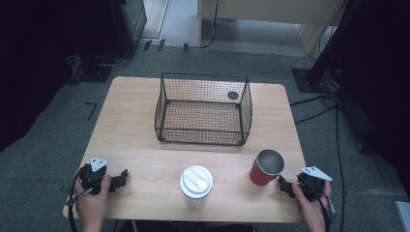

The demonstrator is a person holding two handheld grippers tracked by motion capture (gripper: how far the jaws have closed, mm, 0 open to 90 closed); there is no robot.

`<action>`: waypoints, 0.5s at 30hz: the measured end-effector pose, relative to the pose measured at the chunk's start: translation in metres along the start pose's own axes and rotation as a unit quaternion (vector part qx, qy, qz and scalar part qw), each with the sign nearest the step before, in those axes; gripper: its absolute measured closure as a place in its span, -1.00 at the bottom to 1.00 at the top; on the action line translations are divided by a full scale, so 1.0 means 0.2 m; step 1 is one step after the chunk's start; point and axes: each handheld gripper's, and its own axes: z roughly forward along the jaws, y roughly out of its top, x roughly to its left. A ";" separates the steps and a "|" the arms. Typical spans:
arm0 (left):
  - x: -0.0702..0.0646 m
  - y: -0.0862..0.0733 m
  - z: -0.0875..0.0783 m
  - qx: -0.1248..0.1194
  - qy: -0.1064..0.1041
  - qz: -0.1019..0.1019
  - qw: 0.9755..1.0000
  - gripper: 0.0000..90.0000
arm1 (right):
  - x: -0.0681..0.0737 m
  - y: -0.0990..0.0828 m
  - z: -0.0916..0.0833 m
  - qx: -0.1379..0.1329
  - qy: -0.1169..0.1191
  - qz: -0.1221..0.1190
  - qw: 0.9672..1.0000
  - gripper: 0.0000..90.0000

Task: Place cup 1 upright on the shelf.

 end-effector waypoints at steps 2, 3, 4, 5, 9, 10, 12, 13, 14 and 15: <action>-0.01 0.00 0.00 -0.001 0.002 -0.003 1.000 -1.00 | 0.00 -0.01 -0.01 -0.004 -0.013 0.003 1.000 -0.98; -0.02 0.00 0.00 0.000 -0.001 0.000 1.000 -1.00 | 0.00 -0.01 -0.02 -0.004 -0.012 0.003 1.000 -0.95; -0.02 0.00 0.00 0.000 -0.001 0.000 1.000 -1.00 | 0.00 -0.01 -0.02 -0.004 -0.012 0.003 1.000 -0.95; -0.02 -0.01 0.00 0.000 -0.002 0.002 1.000 -1.00 | 0.00 -0.01 -0.02 -0.006 -0.010 0.003 1.000 -0.93; -0.02 -0.01 0.00 -0.001 -0.003 0.004 1.000 -1.00 | 0.01 0.00 -0.07 -0.016 0.009 -0.014 1.000 -0.90; -0.02 -0.01 0.00 -0.001 -0.003 0.004 1.000 -1.00 | 0.01 0.00 -0.07 -0.016 0.009 -0.014 1.000 -0.90; -0.02 -0.01 0.00 -0.001 -0.004 0.005 1.000 -1.00 | 0.02 -0.01 -0.10 -0.013 0.011 -0.021 1.000 -0.91; -0.02 -0.01 0.00 -0.001 -0.004 0.005 1.000 -1.00 | 0.03 -0.01 -0.12 -0.010 -0.001 -0.025 1.000 -0.94; -0.02 -0.01 0.00 -0.001 -0.005 0.006 1.000 -1.00 | 0.04 -0.01 -0.13 -0.009 -0.001 -0.023 1.000 -0.94; -0.02 -0.01 0.00 0.000 -0.005 0.006 1.000 -1.00 | 0.05 -0.01 -0.14 -0.010 0.004 -0.022 1.000 -0.94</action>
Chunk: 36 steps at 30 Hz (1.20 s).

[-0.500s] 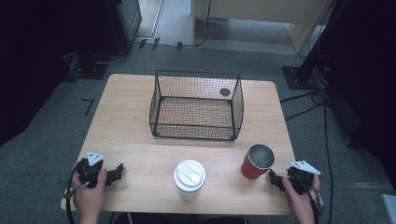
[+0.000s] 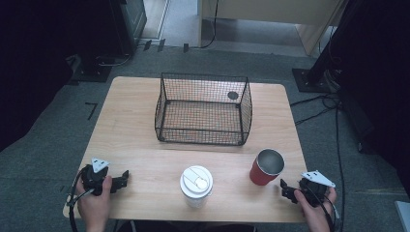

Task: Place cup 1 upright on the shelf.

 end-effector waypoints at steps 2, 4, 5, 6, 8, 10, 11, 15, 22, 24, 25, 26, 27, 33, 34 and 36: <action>0.00 0.00 0.00 0.000 0.000 0.000 1.000 -1.00 | 0.02 0.00 -0.02 -0.006 0.012 -0.003 1.000 -0.94; 0.00 0.00 0.00 0.000 0.000 0.000 1.000 -1.00 | 0.03 0.01 -0.03 -0.008 0.019 -0.004 1.000 -0.94; 0.00 0.00 0.00 -0.001 0.000 -0.001 1.000 -1.00 | 0.04 0.01 -0.05 -0.010 0.036 -0.012 0.999 -0.94; 0.00 0.00 0.00 -0.001 0.000 -0.001 1.000 -1.00 | 0.05 0.02 -0.05 -0.010 0.044 -0.017 0.999 -0.94; 0.00 0.00 0.00 -0.001 0.000 -0.001 1.000 -1.00 | 0.06 0.02 -0.07 -0.013 0.061 -0.024 0.998 -0.94; 0.00 0.00 0.00 -0.001 0.000 -0.001 1.000 -1.00 | 0.07 0.03 -0.08 -0.017 0.075 -0.029 0.997 -0.94; 0.00 0.00 0.00 -0.001 0.000 -0.001 1.000 -1.00 | 0.08 0.03 -0.08 -0.020 0.079 -0.033 0.996 -0.94; 0.00 0.00 0.00 0.000 0.000 0.000 1.000 -1.00 | 0.11 0.05 -0.10 -0.032 0.095 -0.046 0.994 -0.94; 0.00 0.00 0.00 0.000 0.000 0.000 1.000 -1.00 | 0.18 0.07 -0.12 -0.045 0.112 -0.063 0.991 -0.94; 0.00 0.00 0.00 0.000 0.000 0.000 1.000 -1.00 | 0.20 0.08 -0.12 -0.051 0.118 -0.067 0.989 -0.94; 0.00 0.00 0.00 -0.001 0.000 -0.001 1.000 -1.00 | 0.20 0.08 -0.12 -0.051 0.118 -0.067 0.989 -0.94; 0.00 0.00 0.00 0.000 -0.004 0.004 1.000 -1.00 | 0.22 0.09 -0.13 -0.058 0.124 -0.065 0.988 -0.93; 0.00 0.00 0.00 0.001 -0.006 0.006 1.000 -1.00 | 0.22 0.10 -0.14 -0.061 0.127 -0.063 0.988 -0.93; 0.00 0.00 0.00 0.000 -0.009 0.008 1.000 -1.00 | 0.24 0.12 -0.15 -0.076 0.139 -0.049 0.986 -0.91; 0.00 0.00 0.00 0.000 -0.009 0.008 1.000 -1.00 | 0.25 0.13 -0.15 -0.079 0.143 -0.045 0.986 -0.91; 0.00 0.00 0.00 0.000 -0.008 0.008 1.000 -1.00 | 0.25 0.14 -0.15 -0.082 0.149 -0.041 0.985 -0.90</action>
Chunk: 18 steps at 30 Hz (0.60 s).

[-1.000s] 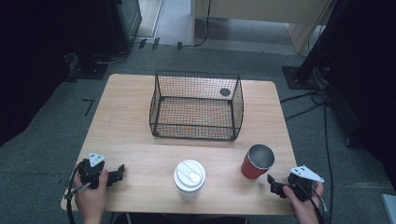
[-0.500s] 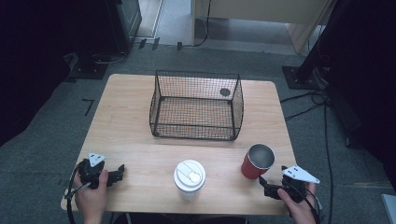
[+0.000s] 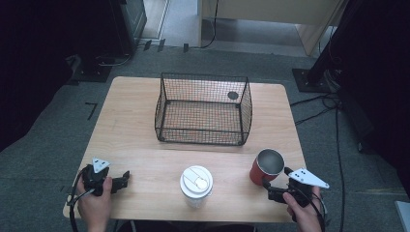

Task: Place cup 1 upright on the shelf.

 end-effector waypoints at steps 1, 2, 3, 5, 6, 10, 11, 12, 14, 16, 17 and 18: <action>0.00 0.00 0.00 0.000 0.000 0.000 1.000 -1.00 | 0.00 0.00 0.00 0.000 0.000 0.000 1.000 -0.90; 0.00 0.00 0.00 0.000 0.000 0.000 1.000 -1.00 | 0.01 0.02 0.01 -0.005 0.000 -0.002 1.000 -0.89; 0.00 0.00 0.00 0.000 0.000 0.001 1.000 -1.00 | 0.02 0.02 0.01 -0.006 0.000 -0.002 1.000 -0.89; 0.00 0.00 0.00 0.000 -0.001 0.003 1.000 -1.00 | 0.03 0.04 0.02 -0.007 -0.001 -0.004 1.000 -0.89; 0.00 0.00 0.00 0.000 -0.001 0.003 1.000 -1.00 | 0.03 0.04 0.02 -0.007 -0.001 -0.004 1.000 -0.89; 0.00 0.00 0.00 0.000 -0.002 0.003 1.000 -1.00 | 0.06 0.07 0.06 -0.007 -0.006 -0.006 1.000 -0.88; 0.00 0.00 0.00 0.000 -0.002 0.003 1.000 -1.00 | 0.06 0.08 0.07 -0.008 -0.008 -0.006 1.000 -0.88; 0.00 0.00 0.00 -0.001 -0.002 0.003 1.000 -1.00 | 0.06 0.08 0.08 -0.010 -0.010 -0.002 1.000 -0.88; 0.00 0.00 0.00 0.000 -0.002 0.003 1.000 -1.00 | 0.07 0.09 0.09 -0.017 -0.013 0.005 1.000 -0.89; 0.00 0.00 0.00 0.000 -0.002 0.003 1.000 -1.00 | 0.07 0.09 0.10 -0.025 -0.019 0.005 0.999 -0.90; 0.00 0.00 0.00 -0.001 -0.002 0.003 1.000 -1.00 | 0.08 0.09 0.11 -0.028 -0.023 0.006 0.999 -0.92; 0.00 0.00 0.00 0.000 -0.002 0.003 1.000 -1.00 | 0.08 0.09 0.12 -0.030 -0.027 0.006 0.999 -0.92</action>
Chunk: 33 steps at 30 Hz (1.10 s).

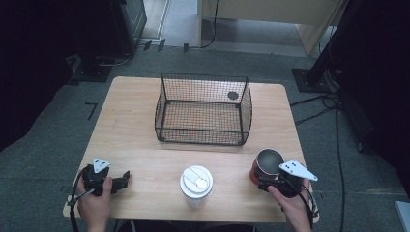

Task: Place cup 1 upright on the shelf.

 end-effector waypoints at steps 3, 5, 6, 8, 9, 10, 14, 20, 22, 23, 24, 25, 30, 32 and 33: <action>0.00 0.00 0.00 0.000 0.000 0.000 1.000 -1.00 | 0.02 -0.01 0.02 -0.008 -0.020 -0.010 1.000 -0.86; 0.00 0.00 0.00 0.000 0.000 0.000 1.000 -1.00 | 0.03 -0.01 0.03 -0.016 -0.026 -0.014 0.999 -0.84; 0.00 0.00 0.00 0.000 0.000 0.000 1.000 -1.00 | 0.03 -0.01 0.03 -0.016 -0.026 -0.014 0.999 -0.84; 0.00 0.00 0.00 0.001 0.000 0.000 1.000 -1.00 | 0.05 -0.02 0.04 -0.029 -0.038 -0.013 0.999 -0.84; 0.00 0.00 0.00 0.000 0.000 0.000 1.000 -1.00 | 0.06 -0.02 0.04 -0.036 -0.042 -0.015 0.998 -0.84; 0.00 0.00 0.00 0.000 0.000 0.000 1.000 -1.00 | 0.06 -0.02 0.04 -0.044 -0.044 -0.017 0.998 -0.84; 0.00 0.00 0.00 0.000 0.000 0.000 1.000 -1.00 | 0.10 -0.01 0.03 -0.093 -0.054 -0.010 0.994 -0.84; 0.00 0.00 0.00 0.000 0.000 0.000 1.000 -1.00 | 0.16 0.04 0.02 -0.146 -0.053 0.009 0.988 -0.84; 0.00 0.00 0.00 0.000 0.000 0.000 1.000 -1.00 | 0.17 0.05 0.02 -0.160 -0.052 0.004 0.986 -0.84; 0.00 0.00 0.00 0.000 0.000 0.000 1.000 -1.00 | 0.18 0.06 0.02 -0.167 -0.055 0.003 0.984 -0.84; 0.00 0.00 0.00 0.000 0.000 0.000 1.000 -1.00 | 0.19 0.06 0.02 -0.171 -0.057 0.000 0.984 -0.84; 0.00 0.00 0.00 0.000 0.000 0.000 1.000 -1.00 | 0.19 0.07 0.02 -0.174 -0.059 -0.002 0.983 -0.84; 0.00 0.00 0.00 0.000 0.000 0.000 1.000 -1.00 | 0.20 0.09 0.03 -0.189 -0.056 -0.003 0.980 -0.84; 0.00 0.00 0.00 0.000 0.000 0.000 1.000 -1.00 | 0.21 0.10 0.03 -0.198 -0.063 -0.006 0.978 -0.84; 0.00 0.00 0.00 0.000 -0.001 0.000 1.000 -1.00 | 0.20 0.10 0.03 -0.202 -0.066 -0.006 0.977 -0.84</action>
